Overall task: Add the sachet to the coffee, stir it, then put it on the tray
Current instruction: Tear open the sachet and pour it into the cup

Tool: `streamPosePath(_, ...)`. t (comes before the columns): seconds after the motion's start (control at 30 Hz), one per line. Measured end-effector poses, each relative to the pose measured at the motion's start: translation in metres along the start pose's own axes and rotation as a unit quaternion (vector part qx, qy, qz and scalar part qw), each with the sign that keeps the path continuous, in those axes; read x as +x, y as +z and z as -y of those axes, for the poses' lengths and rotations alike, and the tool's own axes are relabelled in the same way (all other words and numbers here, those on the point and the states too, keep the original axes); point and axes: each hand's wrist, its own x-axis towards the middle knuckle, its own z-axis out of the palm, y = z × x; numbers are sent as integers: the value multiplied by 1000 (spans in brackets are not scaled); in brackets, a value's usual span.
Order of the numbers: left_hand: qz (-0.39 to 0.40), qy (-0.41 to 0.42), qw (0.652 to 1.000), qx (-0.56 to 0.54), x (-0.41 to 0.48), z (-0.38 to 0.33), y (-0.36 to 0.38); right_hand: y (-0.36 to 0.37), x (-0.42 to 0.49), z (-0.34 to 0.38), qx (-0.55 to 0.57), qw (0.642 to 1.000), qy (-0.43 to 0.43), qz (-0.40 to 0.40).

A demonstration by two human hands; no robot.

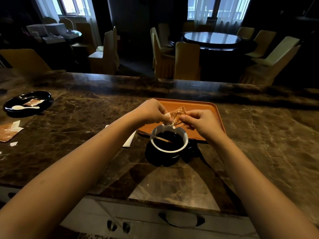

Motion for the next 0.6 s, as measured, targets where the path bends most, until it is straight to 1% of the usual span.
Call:
streamPosePath(0.33, -7, -6, 1000, 5, 3, 3, 1, -2, 0, -6, 45, 999, 23, 10)
streamPosePath(0.47, -5, -3, 1000, 12, 3, 1, 3, 0, 1, -6, 17, 1000, 17, -5)
streamPosePath(0.6, -11, -6, 1000, 10, 2, 1, 4, -2, -1, -4, 14, 1000, 2, 9)
